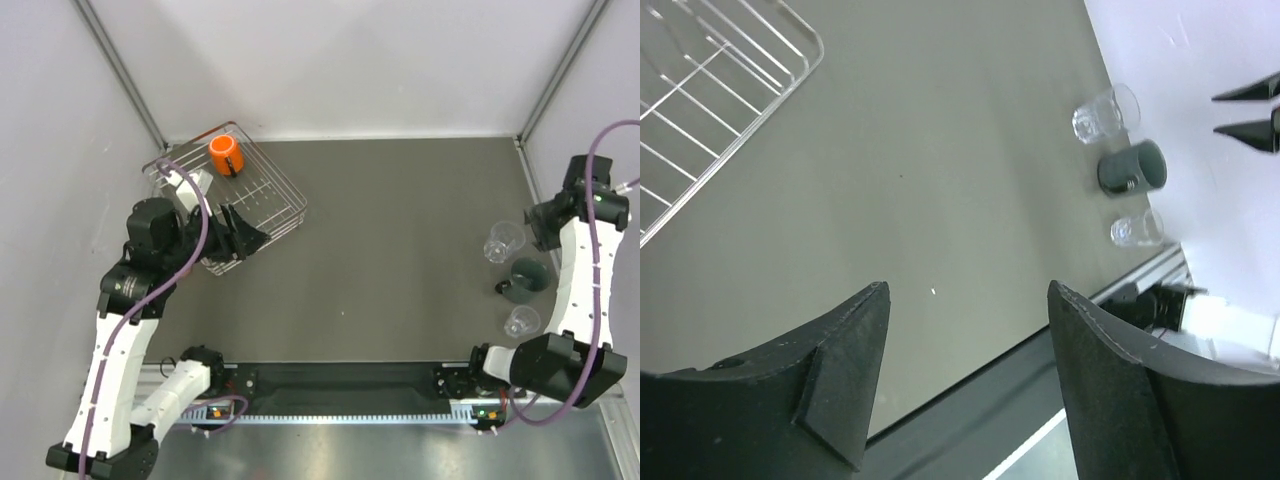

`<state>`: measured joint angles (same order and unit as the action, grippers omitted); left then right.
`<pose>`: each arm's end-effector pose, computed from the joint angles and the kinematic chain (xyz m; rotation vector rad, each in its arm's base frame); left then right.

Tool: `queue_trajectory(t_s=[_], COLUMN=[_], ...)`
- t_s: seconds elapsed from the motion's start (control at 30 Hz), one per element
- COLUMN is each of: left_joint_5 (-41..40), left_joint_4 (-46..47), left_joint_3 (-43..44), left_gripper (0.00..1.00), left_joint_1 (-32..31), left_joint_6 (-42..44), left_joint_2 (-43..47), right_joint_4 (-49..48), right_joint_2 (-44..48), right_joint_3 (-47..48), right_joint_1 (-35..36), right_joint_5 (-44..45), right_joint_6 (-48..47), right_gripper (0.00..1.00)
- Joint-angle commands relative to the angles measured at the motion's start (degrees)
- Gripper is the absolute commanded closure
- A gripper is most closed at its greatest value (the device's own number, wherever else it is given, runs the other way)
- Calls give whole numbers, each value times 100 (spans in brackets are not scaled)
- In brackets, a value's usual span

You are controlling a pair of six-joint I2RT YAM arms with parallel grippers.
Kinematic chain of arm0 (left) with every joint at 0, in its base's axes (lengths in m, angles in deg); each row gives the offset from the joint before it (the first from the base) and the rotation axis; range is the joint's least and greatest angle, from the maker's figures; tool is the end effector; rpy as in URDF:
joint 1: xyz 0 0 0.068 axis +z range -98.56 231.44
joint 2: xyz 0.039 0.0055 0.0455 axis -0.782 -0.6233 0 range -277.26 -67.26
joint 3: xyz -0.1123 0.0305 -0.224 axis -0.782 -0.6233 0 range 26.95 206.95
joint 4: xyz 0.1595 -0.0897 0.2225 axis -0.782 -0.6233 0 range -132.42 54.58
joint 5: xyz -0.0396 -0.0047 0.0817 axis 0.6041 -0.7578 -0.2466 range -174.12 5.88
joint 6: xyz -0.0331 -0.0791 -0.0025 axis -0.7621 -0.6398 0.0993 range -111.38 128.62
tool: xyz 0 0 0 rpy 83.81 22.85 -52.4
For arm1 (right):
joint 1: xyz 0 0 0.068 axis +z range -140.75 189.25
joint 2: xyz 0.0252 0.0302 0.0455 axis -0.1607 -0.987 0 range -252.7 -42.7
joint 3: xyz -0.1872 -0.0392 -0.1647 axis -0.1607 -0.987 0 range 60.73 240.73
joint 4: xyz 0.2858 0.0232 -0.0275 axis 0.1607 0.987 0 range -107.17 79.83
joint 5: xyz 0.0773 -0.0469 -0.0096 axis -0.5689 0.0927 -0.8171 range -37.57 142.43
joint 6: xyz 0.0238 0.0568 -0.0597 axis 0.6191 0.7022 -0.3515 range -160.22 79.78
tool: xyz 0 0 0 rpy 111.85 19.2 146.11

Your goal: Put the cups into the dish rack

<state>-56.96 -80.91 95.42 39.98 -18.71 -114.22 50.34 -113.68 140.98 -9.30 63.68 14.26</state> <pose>0.2043 -0.0766 0.3895 0.0353 2.0546 -0.9004 0.2596 -0.1027 0.3203 1.5786 2.0117 -0.0152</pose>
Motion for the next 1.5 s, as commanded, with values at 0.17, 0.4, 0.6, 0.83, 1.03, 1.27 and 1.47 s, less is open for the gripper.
queue_trajectory(t_s=[0.17,0.4,0.6,0.83,1.03,1.27,1.47], left_joint_5=[-746,-1028,-1142,-1301,-1406,-1362,-1362], left_joint_4=[-231,-311,-399,-399,-416,-451,-504], left_joint_3=[193,114,219,325,501,782,923], left_gripper=[25,24,23,23,23,23,23], left_joint_1=[-436,-673,-813,-954,-1033,-1042,-1033], left_joint_6=[992,1309,1467,1625,1652,1687,1679], left_joint_2=[424,363,91,-199,-437,-735,-832], right_joint_4=[403,440,518,378,-26,-536,-1001], right_joint_2=[-792,-1049,-1252,-1252,-1260,-1541,-1867], right_joint_3=[95,-237,-203,-448,-844,-1222,-1494], right_joint_1=[-1151,-1502,-1529,-1520,-1512,-1512,-1494], right_joint_5=[-27,-377,-44,71,80,-26,-228], right_joint_6=[54,1301,1916,2409,2708,2840,2866], right_gripper=[53,53,51,50,49,49,50])
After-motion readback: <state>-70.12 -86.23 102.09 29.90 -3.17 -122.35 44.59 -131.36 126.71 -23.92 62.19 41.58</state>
